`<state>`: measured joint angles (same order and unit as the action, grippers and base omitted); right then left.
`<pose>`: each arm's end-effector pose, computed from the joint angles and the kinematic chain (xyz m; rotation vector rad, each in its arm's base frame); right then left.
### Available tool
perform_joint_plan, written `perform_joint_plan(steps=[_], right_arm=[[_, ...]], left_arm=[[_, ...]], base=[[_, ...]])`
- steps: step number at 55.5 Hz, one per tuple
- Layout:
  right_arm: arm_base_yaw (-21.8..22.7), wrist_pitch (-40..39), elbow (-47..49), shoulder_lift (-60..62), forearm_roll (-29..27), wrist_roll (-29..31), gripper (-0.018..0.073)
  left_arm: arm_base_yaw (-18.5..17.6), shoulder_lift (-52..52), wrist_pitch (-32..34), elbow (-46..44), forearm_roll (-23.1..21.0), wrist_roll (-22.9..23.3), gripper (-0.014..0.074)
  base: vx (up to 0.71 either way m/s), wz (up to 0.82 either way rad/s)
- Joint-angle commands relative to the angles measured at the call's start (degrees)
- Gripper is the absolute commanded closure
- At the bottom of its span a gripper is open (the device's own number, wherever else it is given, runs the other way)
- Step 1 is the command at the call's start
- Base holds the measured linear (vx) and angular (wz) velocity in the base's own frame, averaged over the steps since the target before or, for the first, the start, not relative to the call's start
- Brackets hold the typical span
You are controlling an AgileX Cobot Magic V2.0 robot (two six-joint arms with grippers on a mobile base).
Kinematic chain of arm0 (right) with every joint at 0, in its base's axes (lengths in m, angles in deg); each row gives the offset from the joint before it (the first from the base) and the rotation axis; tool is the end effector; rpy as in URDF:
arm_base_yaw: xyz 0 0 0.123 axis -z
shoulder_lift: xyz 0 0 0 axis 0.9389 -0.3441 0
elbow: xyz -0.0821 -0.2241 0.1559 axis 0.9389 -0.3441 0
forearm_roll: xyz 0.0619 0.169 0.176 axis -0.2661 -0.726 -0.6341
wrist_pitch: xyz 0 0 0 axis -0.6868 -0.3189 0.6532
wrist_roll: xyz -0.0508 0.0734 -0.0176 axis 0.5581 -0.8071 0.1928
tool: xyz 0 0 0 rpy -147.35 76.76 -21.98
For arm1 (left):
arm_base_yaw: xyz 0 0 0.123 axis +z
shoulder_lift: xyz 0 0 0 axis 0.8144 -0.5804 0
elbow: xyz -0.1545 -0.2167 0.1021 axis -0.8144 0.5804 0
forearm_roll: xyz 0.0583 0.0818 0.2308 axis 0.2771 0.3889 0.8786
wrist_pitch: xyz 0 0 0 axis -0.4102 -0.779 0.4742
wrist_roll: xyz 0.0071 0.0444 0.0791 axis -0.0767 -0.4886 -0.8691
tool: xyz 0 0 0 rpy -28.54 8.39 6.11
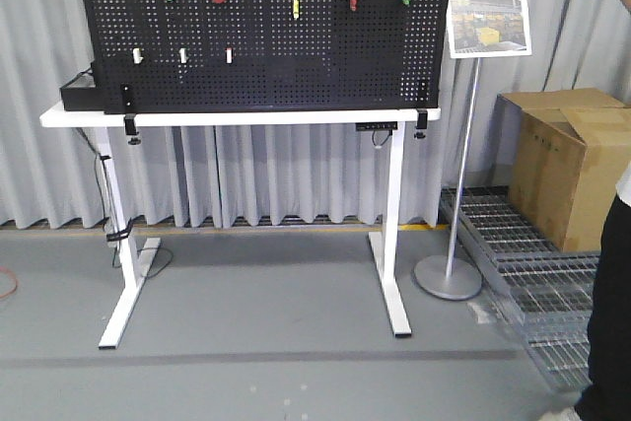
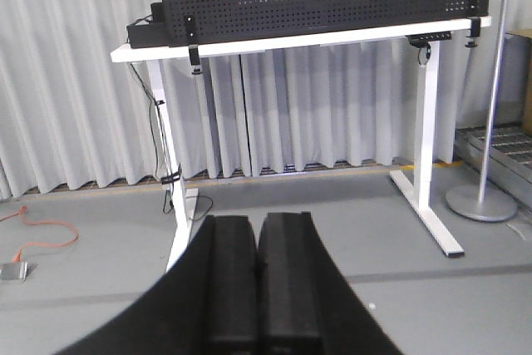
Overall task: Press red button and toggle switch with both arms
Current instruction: 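Drive the base forward up to the black pegboard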
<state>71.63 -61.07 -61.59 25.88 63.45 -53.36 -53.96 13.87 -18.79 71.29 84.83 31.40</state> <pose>0.0563 -0.0034 0.1860 0.0204 1.6908 -0.0558 0.0566 0.0009 0.1949 0.0442 1.6031 0.0628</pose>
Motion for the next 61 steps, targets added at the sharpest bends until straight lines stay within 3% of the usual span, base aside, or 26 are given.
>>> perform_joint_plan(steps=[1,61], right_arm=[[0.18,-4.71,-0.14,0.70,0.31,0.20,0.0559],[0.18,-4.71,-0.14,0.70,0.31,0.20,0.0559]], left_arm=[[0.05,0.72,4.59,0.63,-0.10,0.63,0.0594],[0.05,0.72,4.59,0.63,-0.10,0.63,0.0594]], base=[[0.38,-0.01],[0.46,0.03]])
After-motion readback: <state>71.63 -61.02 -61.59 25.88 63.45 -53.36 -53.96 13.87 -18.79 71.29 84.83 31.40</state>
